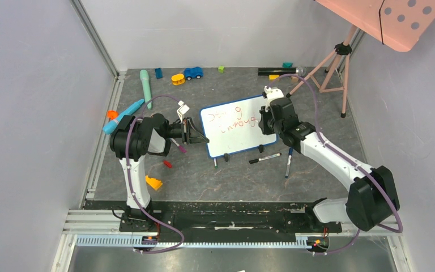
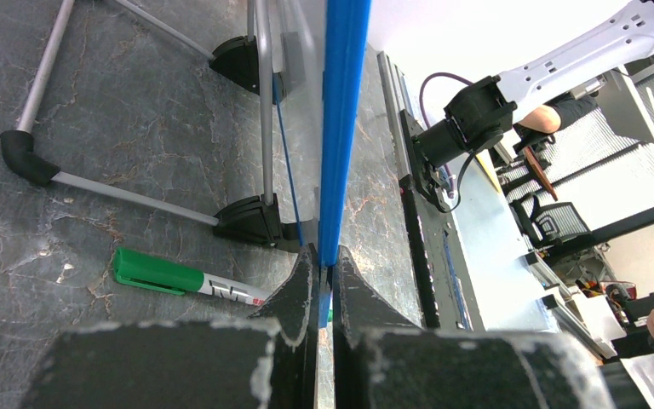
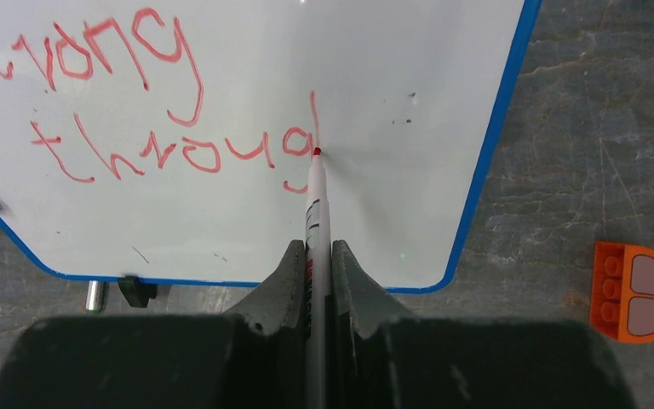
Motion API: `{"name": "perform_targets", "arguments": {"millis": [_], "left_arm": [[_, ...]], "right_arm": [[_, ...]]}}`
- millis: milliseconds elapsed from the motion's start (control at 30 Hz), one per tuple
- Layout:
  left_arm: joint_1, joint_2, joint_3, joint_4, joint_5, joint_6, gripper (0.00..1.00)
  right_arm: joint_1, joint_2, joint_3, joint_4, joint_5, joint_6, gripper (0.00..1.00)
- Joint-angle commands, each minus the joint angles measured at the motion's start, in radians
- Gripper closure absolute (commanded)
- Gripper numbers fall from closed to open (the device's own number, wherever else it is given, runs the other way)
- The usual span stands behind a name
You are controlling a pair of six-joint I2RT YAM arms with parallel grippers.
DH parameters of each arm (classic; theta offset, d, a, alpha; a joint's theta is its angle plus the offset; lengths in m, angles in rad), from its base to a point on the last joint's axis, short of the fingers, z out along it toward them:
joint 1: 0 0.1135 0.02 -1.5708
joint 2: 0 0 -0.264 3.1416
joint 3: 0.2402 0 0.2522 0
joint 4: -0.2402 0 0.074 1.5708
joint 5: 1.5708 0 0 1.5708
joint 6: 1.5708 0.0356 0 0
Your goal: Write a sentence on the whiteboard
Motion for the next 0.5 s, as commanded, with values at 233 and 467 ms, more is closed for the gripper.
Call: {"name": "perform_targets", "arguments": {"millis": [233,467], "left_arm": [[-0.015,0.006,0.013,0.08,0.042,-0.029,0.98],[-0.014,0.005,0.009,0.08,0.041,-0.027,0.98]], "right_arm": [[-0.005,-0.007,-0.006,0.02,-0.006,0.014,1.0],[-0.007,0.019,0.053,0.012,0.011,-0.009,1.0]]}}
